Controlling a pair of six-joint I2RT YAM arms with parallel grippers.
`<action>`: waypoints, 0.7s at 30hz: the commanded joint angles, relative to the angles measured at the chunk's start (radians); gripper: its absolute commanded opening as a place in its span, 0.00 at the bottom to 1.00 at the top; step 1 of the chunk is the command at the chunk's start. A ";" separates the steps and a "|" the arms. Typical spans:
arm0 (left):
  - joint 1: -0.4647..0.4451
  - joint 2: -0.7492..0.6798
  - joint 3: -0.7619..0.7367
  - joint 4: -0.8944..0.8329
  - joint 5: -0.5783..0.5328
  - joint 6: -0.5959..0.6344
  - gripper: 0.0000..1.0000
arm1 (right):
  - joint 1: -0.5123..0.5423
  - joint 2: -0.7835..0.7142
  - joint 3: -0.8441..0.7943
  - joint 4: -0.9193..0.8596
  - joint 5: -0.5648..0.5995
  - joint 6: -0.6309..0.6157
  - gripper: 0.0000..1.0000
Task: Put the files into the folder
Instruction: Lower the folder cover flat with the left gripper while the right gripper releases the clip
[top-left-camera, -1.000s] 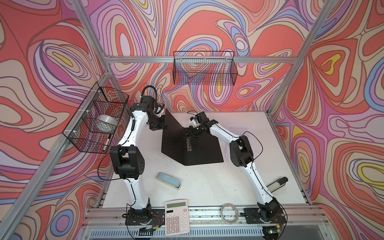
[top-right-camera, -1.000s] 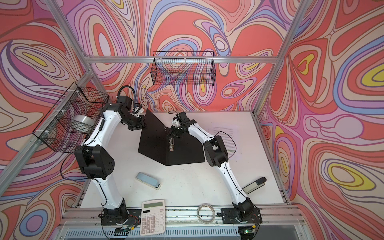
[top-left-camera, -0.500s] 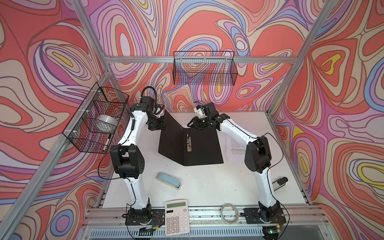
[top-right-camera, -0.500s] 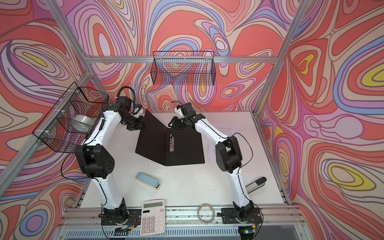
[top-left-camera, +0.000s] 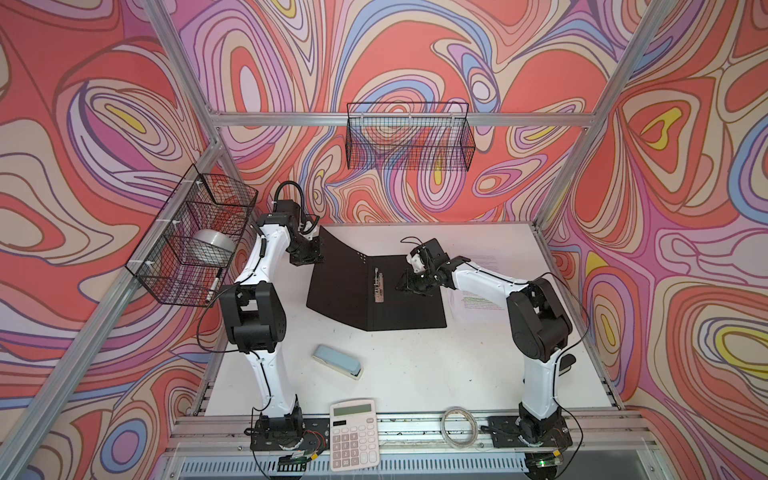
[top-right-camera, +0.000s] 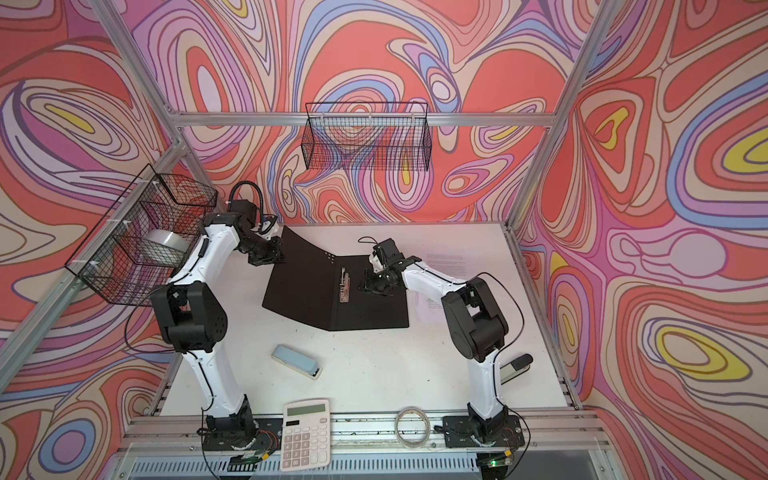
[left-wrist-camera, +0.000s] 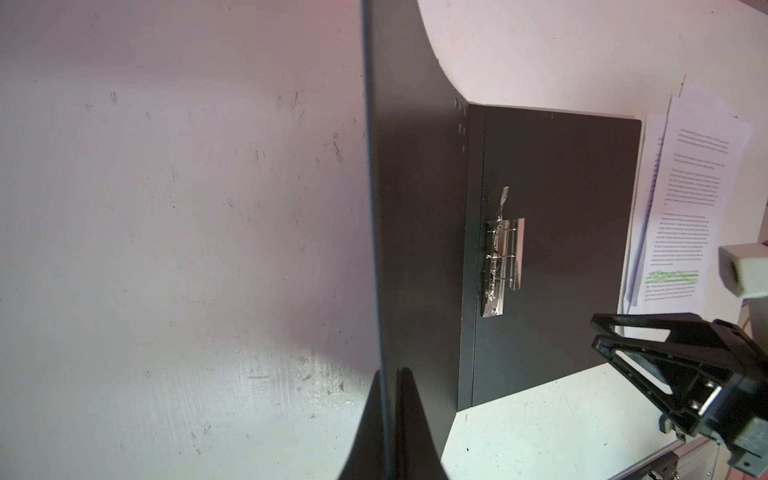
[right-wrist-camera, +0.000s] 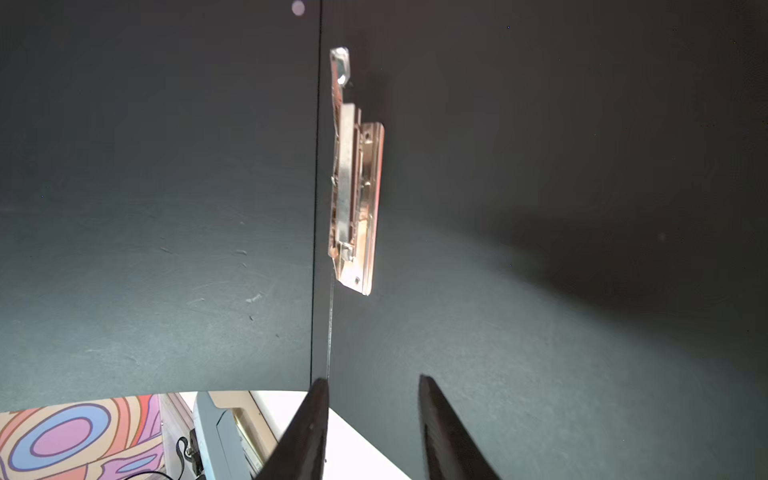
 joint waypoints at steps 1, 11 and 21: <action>0.013 0.039 -0.015 0.029 -0.089 0.020 0.11 | -0.001 0.006 -0.013 0.070 -0.009 0.032 0.38; 0.025 0.040 -0.015 0.020 -0.133 0.046 0.44 | -0.002 0.090 0.022 0.070 -0.021 0.032 0.41; 0.027 -0.001 -0.017 -0.011 -0.166 0.044 0.65 | -0.002 0.152 0.122 0.005 -0.004 -0.008 0.44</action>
